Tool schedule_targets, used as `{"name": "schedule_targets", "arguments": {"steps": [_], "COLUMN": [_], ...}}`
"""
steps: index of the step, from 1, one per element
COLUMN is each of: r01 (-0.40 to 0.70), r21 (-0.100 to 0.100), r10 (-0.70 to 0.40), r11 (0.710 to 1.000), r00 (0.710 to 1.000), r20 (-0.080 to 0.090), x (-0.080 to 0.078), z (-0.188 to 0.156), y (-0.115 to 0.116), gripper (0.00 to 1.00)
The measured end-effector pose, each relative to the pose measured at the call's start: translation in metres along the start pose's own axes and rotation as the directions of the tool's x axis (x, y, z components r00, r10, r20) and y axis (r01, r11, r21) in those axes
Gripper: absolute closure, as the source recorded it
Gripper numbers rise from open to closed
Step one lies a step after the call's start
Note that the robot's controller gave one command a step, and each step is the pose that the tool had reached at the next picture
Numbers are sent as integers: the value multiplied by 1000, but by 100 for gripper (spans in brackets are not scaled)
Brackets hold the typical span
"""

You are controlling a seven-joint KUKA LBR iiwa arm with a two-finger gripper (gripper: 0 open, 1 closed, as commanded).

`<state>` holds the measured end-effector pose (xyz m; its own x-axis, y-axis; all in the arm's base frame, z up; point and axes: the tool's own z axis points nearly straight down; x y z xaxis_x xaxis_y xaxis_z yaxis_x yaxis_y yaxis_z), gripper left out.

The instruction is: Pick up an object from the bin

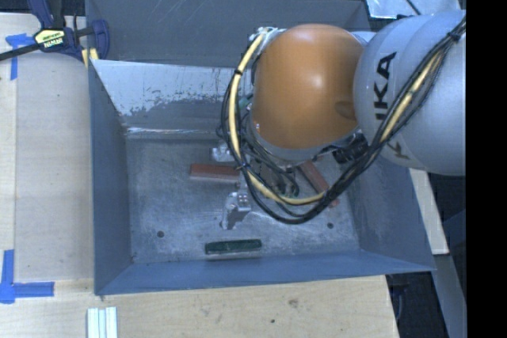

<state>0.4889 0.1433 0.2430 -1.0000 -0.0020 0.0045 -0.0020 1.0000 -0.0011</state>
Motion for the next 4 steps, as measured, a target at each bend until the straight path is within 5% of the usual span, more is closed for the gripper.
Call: {"name": "schedule_targets", "arguments": {"steps": [1,2,3,4], "r01": [-2,59,23,109], "r21": [-2,-2,-3,-2], "r10": [2,-59,-23,-109], "r11": [1000,998,1000,994], "r00": [1000,998,1000,994], "r20": [7,14,14,12], "x": [-2,-17,-78,-28], "z": [-3,45,99,161], "y": [0,-18,-32,-51], "gripper": [0,0,0,100]}}
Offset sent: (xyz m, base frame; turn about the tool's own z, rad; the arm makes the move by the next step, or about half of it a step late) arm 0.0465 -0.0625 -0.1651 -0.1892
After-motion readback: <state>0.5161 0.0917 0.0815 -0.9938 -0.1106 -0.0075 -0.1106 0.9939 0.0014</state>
